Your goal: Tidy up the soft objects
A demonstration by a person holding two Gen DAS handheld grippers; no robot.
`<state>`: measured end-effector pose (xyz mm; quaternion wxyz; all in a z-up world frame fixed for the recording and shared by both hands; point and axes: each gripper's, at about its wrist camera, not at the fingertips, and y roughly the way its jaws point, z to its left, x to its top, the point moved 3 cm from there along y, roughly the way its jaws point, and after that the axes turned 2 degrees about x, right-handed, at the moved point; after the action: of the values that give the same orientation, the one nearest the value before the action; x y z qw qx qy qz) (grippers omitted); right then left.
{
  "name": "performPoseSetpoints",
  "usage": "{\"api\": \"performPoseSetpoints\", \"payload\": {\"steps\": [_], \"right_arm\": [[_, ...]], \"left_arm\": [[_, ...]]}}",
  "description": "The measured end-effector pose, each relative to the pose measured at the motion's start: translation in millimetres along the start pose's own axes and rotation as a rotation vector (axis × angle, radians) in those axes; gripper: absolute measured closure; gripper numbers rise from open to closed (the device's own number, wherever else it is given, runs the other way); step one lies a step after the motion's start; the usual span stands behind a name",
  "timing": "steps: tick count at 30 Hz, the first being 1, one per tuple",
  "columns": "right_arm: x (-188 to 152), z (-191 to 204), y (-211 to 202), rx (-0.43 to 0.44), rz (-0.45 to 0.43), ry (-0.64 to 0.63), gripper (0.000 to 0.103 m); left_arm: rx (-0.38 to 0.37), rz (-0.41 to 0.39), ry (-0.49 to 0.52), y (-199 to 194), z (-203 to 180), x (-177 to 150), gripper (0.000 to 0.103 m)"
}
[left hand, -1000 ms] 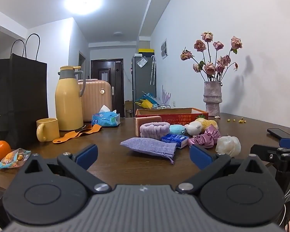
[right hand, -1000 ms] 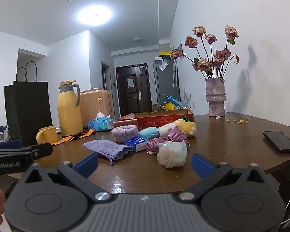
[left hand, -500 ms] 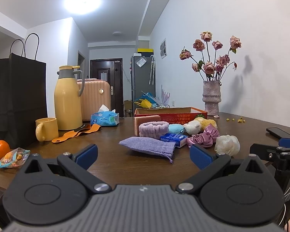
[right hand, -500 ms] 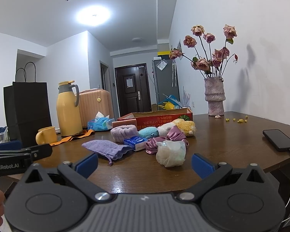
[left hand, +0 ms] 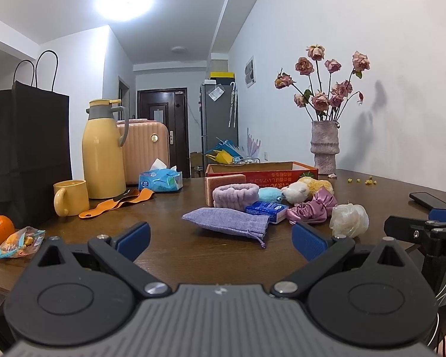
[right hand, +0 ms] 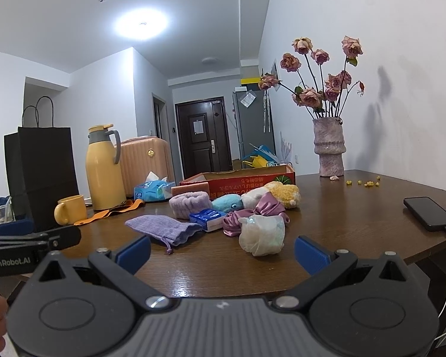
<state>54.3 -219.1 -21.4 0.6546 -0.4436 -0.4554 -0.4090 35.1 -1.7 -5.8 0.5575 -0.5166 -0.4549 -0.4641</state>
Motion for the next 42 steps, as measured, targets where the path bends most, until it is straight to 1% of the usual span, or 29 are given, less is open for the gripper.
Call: {"api": "performPoseSetpoints", "payload": {"steps": [15,30,36,40,42], "right_arm": [[-0.9,-2.2,2.1,-0.011,-0.013,0.005,0.000],[-2.5,-7.2,8.2,-0.020,-0.016,0.039,0.000],[-2.5,-5.1,2.5,-0.019,-0.033,0.017,0.000],[-1.0,-8.5,4.6,-0.033,-0.036,0.018,0.000],[0.8,-11.3,8.9,-0.044,-0.034,0.023,0.000]], "left_arm": [[-0.002,0.012,0.011,2.4,-0.3,-2.2,0.000],[0.027,0.023,0.004,8.4,4.2,-1.3,0.000],[0.025,0.016,0.009,8.0,2.2,-1.3,0.000],[0.010,0.035,0.000,12.2,0.8,-2.8,0.000],[-0.003,0.051,0.009,22.1,1.0,-2.4,0.000]]}}
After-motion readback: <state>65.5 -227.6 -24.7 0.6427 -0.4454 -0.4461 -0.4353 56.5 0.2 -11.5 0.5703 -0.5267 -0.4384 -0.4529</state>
